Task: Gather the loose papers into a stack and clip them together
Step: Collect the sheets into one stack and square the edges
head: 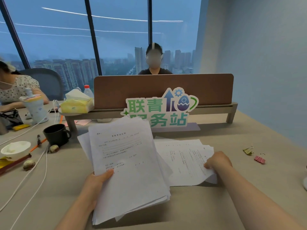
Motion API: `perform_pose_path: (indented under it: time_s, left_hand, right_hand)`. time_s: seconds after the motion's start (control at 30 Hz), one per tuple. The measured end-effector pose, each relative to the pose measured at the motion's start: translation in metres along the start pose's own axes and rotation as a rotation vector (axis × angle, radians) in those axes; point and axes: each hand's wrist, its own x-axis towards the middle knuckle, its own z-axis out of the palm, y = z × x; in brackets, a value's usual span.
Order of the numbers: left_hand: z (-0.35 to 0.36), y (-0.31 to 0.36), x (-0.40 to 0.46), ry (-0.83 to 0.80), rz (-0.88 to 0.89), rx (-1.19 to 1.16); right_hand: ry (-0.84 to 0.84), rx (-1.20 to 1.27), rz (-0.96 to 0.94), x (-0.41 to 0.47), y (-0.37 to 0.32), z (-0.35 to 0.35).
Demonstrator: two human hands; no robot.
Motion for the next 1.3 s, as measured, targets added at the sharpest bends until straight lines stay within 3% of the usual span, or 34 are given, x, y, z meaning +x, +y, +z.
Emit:
perform_pose_path:
  time_s: [0.13, 0.43, 0.67, 0.83, 1.07, 1.3]
  left_hand:
    - [0.000, -0.001, 0.002, -0.009, 0.001, 0.007]
    - [0.001, -0.002, 0.001, -0.013, -0.012, 0.008]
    - [0.001, -0.004, 0.001, -0.016, -0.009, 0.021]
    - [-0.002, -0.005, 0.003, -0.019, -0.016, 0.034]
    - [-0.001, -0.004, 0.001, -0.006, -0.013, 0.037]
    - [0.004, -0.001, -0.003, 0.022, -0.015, 0.042]
  right_hand:
    - [0.095, 0.109, -0.087, -0.004, -0.001, 0.000]
    - [-0.014, -0.160, 0.123, -0.008, -0.021, 0.009]
    - [-0.117, -0.183, 0.093, 0.004, -0.027, 0.016]
    - [0.102, -0.123, -0.112, -0.012, -0.019, 0.020]
    - [0.201, 0.231, -0.382, -0.015, -0.009, 0.011]
    - [0.462, 0.543, -0.410, -0.026, -0.024, -0.024]
